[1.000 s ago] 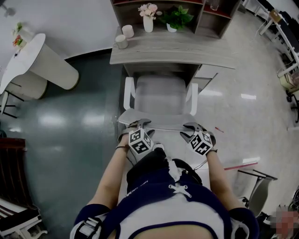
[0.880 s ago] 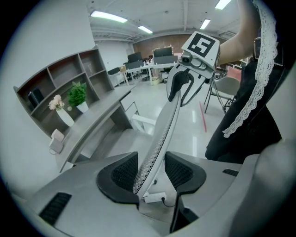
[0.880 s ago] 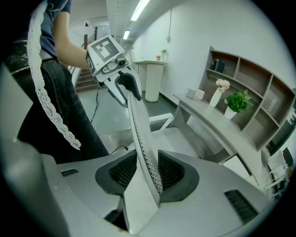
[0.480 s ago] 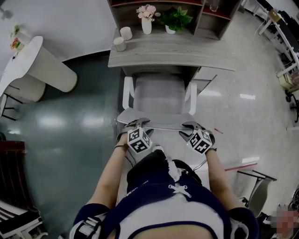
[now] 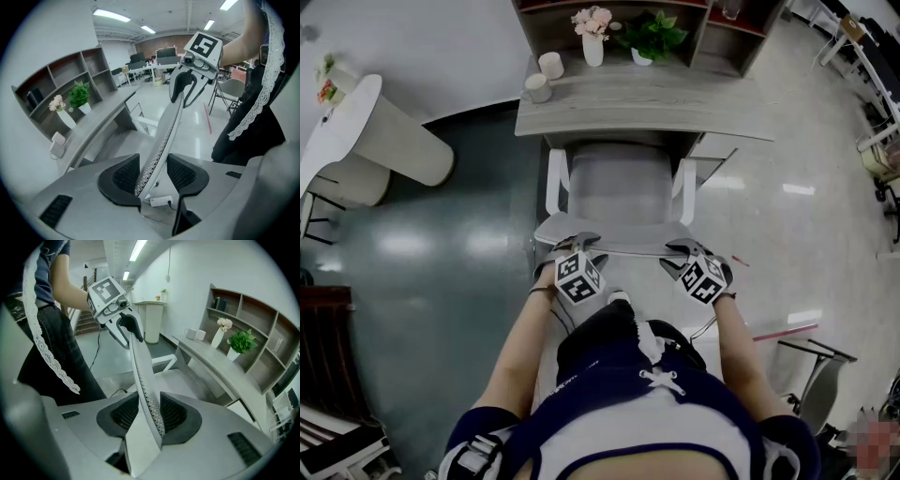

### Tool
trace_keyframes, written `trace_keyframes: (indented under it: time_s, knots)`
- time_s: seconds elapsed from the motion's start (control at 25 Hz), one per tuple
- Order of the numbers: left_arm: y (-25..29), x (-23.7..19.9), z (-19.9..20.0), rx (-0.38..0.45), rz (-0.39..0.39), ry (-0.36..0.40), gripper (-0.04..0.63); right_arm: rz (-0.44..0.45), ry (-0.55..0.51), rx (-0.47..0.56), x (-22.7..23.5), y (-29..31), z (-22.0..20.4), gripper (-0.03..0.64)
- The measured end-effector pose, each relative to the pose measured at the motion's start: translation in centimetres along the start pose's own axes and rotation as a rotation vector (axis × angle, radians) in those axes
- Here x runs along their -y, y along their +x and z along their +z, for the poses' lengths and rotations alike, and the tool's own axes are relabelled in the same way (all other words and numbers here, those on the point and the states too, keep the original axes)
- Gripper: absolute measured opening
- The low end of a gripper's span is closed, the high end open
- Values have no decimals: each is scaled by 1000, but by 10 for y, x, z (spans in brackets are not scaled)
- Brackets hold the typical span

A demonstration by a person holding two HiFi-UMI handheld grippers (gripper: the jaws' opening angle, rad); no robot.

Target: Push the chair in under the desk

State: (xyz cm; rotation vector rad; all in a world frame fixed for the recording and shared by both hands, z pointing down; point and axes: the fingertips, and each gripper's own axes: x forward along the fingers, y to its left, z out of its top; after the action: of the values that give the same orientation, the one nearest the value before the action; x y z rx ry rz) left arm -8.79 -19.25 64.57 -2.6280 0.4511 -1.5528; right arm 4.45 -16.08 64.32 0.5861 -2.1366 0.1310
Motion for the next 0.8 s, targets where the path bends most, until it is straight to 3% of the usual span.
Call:
trace_keyframes:
  time_s: [0.8]
  knots:
    - [13, -35, 9, 9, 13, -2, 189, -4, -7, 7, 38, 10, 8, 137]
